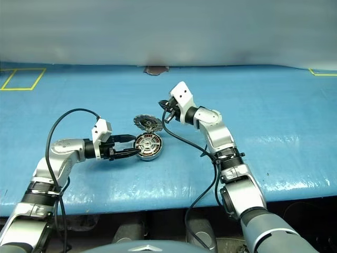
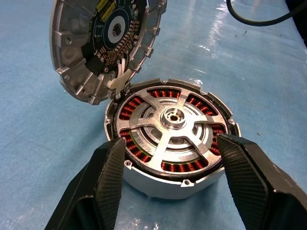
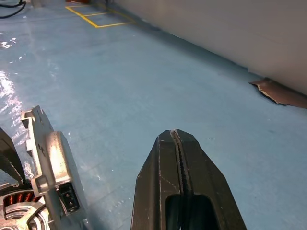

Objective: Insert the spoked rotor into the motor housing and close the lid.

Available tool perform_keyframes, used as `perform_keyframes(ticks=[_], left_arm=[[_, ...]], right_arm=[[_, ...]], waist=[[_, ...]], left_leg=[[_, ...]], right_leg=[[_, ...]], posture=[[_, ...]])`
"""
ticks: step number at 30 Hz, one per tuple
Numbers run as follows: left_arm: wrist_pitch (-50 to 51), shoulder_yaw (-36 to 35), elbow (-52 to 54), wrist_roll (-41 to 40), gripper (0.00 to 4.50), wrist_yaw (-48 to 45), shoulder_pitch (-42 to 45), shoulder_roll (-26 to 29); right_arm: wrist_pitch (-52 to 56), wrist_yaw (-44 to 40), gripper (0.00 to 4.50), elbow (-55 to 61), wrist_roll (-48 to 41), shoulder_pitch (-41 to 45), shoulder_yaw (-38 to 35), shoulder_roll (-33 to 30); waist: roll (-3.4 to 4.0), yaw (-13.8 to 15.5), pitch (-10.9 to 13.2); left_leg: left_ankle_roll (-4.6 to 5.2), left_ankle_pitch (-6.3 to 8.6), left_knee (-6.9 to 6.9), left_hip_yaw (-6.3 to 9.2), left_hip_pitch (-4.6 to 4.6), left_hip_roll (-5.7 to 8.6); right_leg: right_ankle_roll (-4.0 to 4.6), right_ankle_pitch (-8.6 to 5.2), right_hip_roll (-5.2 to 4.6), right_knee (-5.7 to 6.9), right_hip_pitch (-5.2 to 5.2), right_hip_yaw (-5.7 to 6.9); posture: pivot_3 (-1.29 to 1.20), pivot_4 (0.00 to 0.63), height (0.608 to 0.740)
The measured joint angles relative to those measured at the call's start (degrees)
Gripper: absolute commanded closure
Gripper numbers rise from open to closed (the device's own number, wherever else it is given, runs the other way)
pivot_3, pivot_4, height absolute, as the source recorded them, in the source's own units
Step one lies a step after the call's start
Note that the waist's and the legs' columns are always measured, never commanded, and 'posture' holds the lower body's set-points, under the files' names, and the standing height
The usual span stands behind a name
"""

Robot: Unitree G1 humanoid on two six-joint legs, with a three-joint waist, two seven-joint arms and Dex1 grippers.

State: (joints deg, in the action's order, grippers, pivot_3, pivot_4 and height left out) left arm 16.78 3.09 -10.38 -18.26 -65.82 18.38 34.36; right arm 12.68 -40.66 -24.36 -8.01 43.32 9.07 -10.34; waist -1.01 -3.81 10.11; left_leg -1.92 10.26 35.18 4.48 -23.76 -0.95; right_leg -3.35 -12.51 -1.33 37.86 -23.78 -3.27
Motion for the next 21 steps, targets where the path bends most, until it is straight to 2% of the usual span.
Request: perform_keyframes(ticks=[8, 21], left_arm=[[-1.4, -2.8, 0.1, -2.0, 1.2, 0.9, -0.8, 0.1], [-2.4, -4.8, 0.1, -4.4, 1.2, -0.5, -0.7, 0.0]], right_arm=[[3.9, -3.8, 4.48, 9.8, -1.3, -6.9, 3.6, 1.7], [4.7, -2.2, 4.48, 12.9, 0.1, -14.6, 7.4, 3.6]], waist=[[0.0, 0.0, 0.0], [0.0, 0.0, 0.0]], left_leg=[[0.0, 0.0, 0.08, -0.01, 0.02, 0.0], [-0.01, 0.0, 0.07, -0.02, 0.08, -0.02]], right_leg=[[-0.03, 0.0, 0.0, 0.02, 0.02, -0.01], [-0.01, -0.01, 0.01, 0.01, 0.06, -0.01]], posture=[[0.0, 0.15, 0.74], [0.0, 0.15, 0.74]])
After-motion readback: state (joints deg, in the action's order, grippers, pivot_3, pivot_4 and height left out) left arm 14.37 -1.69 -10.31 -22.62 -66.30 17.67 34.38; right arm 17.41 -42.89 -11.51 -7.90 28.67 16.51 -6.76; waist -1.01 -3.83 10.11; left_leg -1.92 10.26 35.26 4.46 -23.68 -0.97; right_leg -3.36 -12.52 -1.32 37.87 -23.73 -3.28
